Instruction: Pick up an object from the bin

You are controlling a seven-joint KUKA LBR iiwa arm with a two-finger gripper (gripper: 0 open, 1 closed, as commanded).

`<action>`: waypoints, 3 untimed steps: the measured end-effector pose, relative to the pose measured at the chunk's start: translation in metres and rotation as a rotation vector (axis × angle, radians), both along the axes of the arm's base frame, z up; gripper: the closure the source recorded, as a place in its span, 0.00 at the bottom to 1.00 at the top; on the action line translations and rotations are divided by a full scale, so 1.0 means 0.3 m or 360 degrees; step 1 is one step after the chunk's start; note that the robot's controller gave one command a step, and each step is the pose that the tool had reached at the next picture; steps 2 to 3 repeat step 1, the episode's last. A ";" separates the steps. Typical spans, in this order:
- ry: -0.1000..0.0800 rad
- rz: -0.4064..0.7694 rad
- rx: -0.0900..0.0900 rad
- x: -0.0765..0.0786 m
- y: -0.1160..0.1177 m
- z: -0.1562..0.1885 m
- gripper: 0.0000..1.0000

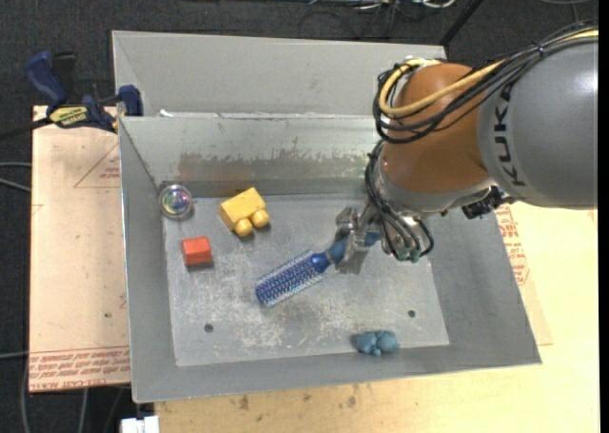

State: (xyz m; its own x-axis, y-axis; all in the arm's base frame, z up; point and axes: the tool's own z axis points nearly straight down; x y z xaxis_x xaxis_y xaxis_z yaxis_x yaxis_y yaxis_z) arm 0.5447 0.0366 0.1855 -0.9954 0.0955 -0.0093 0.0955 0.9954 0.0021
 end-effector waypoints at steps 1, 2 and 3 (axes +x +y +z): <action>0.0004 0.0784 -0.0007 -0.019 -0.063 0.213 1.00; 0.0004 0.0784 -0.0007 -0.019 -0.063 0.213 1.00; 0.0004 0.0784 -0.0007 -0.019 -0.063 0.213 1.00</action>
Offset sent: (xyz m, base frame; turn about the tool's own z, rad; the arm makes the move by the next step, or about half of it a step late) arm -0.0072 -0.0187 0.0631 -0.4957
